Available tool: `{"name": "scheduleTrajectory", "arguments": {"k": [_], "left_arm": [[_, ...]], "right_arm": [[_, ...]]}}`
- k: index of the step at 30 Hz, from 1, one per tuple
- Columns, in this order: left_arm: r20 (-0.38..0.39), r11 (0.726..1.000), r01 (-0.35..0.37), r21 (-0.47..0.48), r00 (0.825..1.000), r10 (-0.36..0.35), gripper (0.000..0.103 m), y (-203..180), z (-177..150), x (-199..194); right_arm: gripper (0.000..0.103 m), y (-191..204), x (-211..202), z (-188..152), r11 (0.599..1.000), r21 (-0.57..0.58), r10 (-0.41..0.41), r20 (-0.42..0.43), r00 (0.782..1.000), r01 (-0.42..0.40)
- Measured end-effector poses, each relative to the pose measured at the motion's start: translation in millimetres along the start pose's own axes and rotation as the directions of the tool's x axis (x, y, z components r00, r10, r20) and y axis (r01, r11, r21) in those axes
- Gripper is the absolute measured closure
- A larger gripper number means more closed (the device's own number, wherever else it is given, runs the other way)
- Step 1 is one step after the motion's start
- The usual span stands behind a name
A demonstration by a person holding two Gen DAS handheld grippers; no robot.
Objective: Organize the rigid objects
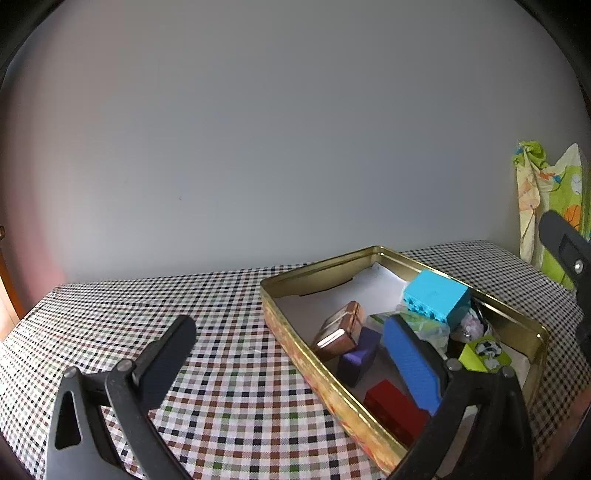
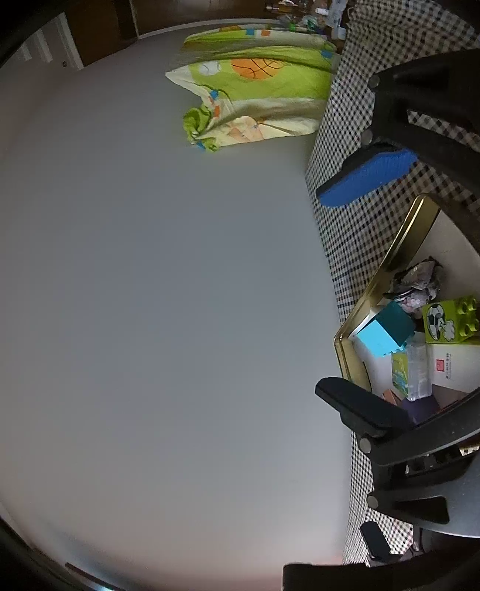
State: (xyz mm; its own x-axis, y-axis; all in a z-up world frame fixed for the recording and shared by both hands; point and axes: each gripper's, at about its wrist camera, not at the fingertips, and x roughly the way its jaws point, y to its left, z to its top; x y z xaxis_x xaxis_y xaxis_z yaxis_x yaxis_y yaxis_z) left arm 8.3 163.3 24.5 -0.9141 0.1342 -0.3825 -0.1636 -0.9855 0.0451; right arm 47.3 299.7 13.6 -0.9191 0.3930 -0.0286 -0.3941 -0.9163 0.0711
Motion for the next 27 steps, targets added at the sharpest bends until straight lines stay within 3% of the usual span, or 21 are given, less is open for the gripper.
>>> {"name": "scheduleTrajectory", "arguments": {"k": [4, 27], "left_arm": [[-0.007, 1.0, 0.003, 0.001, 1.0, -0.003, 0.0, 0.9, -0.4, -4.2], [-0.012, 1.0, 0.0, -0.014, 1.0, 0.0, 0.0, 1.5, -0.8, 3.1]], "right_arm": [[0.005, 4.9, -3.2, 1.0, 1.0, -0.011, -0.011, 0.03, 1.0, 0.011], [0.002, 8.9, 1.0, 2.9, 1.0, -0.018, -0.006, 0.017, 1.0, 0.007]]}}
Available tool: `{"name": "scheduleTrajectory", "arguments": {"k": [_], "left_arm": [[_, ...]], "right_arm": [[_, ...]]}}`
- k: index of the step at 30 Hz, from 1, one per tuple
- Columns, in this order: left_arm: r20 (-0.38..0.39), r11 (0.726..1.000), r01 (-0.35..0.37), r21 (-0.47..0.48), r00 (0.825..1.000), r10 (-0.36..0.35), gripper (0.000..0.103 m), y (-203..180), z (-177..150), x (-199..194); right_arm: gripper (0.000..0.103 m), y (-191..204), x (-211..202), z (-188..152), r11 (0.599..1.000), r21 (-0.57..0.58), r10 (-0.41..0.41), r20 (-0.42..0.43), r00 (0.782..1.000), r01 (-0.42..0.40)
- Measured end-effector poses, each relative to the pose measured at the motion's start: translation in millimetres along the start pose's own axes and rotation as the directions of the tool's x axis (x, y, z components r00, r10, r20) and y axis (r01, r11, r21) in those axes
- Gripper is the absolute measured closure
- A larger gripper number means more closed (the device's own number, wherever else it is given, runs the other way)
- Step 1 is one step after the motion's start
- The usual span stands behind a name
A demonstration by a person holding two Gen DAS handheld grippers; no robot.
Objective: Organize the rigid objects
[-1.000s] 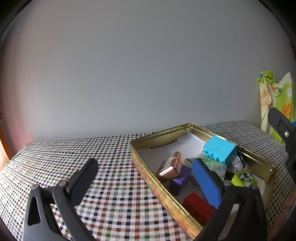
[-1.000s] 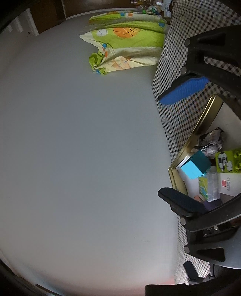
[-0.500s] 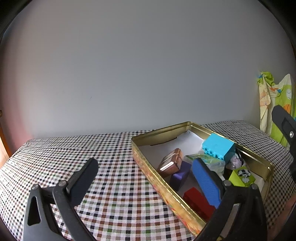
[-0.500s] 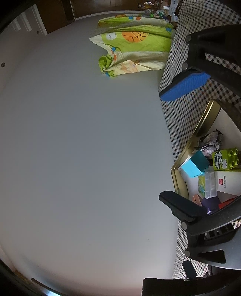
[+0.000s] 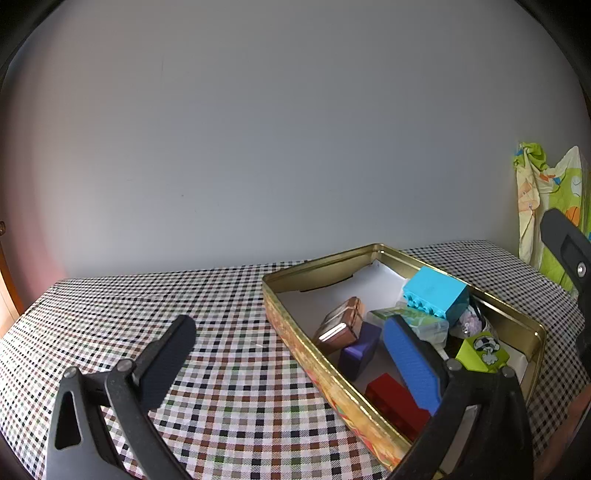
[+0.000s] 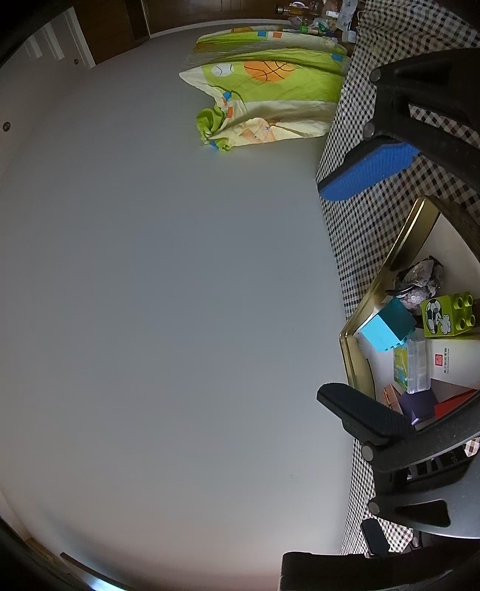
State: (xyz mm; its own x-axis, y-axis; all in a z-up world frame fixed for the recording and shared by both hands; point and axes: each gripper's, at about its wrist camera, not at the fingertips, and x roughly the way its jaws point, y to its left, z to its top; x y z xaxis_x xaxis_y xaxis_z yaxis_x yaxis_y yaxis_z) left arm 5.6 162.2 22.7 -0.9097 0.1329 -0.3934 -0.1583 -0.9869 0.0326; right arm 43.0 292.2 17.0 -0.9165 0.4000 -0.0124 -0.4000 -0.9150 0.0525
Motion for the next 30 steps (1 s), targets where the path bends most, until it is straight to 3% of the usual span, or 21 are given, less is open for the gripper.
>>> {"name": "scheduleTrajectory", "arguments": {"k": [30], "left_arm": [[-0.002, 1.0, 0.002, -0.019, 1.0, -0.002, 0.0, 2.6, -0.4, -0.2]], "right_arm": [[0.001, 0.6, -1.4, 1.6, 1.0, 0.0, -0.004, -0.018, 1.0, 0.004]]}}
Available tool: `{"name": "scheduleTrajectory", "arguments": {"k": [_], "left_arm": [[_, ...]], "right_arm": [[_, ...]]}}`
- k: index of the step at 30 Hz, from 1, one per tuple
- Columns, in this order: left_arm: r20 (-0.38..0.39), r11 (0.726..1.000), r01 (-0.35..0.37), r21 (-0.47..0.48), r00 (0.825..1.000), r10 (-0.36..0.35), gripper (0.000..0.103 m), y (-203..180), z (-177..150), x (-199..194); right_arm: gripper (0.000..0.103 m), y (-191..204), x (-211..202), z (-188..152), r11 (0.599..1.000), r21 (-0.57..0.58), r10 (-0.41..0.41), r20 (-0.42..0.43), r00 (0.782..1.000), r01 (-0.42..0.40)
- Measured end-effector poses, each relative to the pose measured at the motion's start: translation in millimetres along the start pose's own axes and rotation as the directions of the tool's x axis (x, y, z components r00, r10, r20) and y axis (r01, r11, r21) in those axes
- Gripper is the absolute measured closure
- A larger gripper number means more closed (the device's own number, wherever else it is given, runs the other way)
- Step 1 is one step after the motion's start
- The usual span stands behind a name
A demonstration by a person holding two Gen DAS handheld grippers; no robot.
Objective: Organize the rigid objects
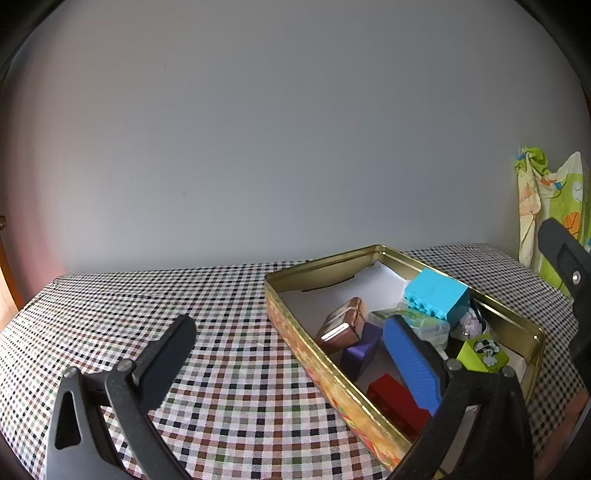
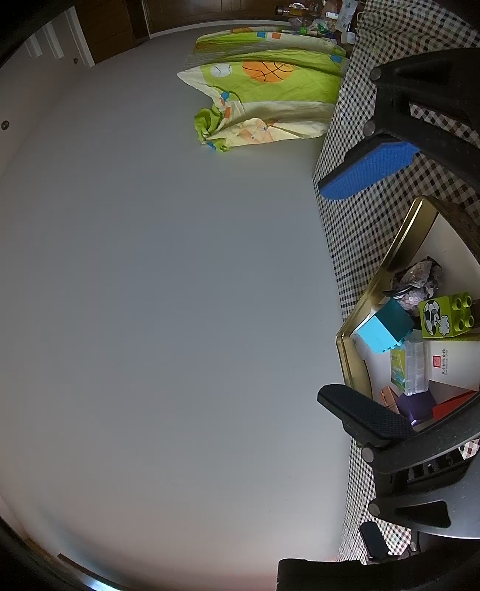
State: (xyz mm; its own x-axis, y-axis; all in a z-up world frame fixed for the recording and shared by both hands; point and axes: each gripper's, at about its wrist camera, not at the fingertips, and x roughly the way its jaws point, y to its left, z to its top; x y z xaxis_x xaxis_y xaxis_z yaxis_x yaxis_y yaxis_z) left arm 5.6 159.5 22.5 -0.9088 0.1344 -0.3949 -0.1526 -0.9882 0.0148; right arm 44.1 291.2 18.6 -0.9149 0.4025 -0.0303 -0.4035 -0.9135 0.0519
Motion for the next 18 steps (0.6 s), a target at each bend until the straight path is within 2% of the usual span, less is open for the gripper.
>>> {"name": "scheduleTrajectory", "arguments": {"k": [18], "left_arm": [[0.003, 1.0, -0.02, -0.012, 1.0, 0.02, 0.0, 3.9, -0.6, 2.1]], "right_arm": [[0.001, 3.4, -2.2, -0.3, 1.0, -0.004, 0.004, 0.001, 1.0, -0.004]]}}
